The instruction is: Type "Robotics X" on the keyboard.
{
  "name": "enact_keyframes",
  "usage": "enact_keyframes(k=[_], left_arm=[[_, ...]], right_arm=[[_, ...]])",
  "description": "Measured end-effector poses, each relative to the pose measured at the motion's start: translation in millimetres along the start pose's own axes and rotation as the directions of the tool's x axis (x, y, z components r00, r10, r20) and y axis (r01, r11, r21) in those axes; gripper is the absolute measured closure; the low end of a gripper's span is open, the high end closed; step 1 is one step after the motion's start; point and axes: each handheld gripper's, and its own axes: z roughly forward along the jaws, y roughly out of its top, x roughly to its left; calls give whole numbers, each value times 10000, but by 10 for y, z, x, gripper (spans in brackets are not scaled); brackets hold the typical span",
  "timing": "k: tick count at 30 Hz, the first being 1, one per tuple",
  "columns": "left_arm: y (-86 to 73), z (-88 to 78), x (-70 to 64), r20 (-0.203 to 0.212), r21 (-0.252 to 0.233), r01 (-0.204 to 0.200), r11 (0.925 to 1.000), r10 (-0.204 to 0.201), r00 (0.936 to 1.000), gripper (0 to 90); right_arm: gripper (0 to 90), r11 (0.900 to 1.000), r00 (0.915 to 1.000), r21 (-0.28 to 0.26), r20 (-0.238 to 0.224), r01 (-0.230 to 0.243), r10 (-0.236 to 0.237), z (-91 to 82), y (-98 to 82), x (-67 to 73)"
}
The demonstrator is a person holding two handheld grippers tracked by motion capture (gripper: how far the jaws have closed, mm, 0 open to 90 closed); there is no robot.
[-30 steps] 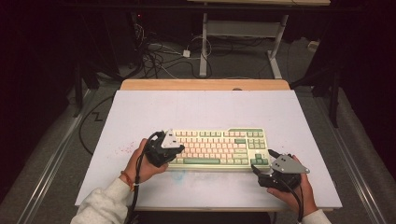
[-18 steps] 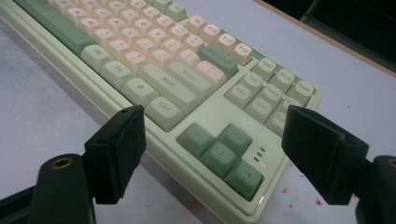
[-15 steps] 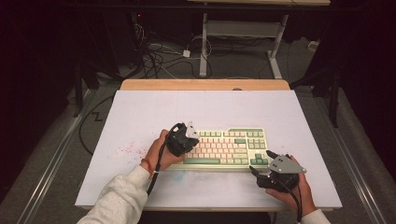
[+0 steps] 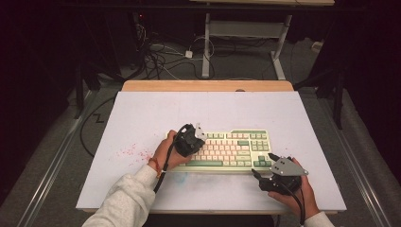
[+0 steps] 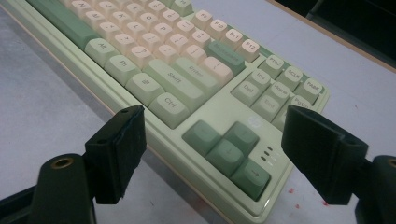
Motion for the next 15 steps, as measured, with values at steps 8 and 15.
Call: enact_keyframes(k=[8, 15], left_arm=[[9, -16, -12, -55, -214, -20, 9998, 19, 10000, 874], [-28, -141, -16, -245, -698, -71, 9975, 54, 9997, 856]], right_arm=[[224, 10000, 10000, 37, -2, 78, -78, -6, 0, -2], [224, 10000, 10000, 18, -43, -14, 14, -13, 6, -10]])
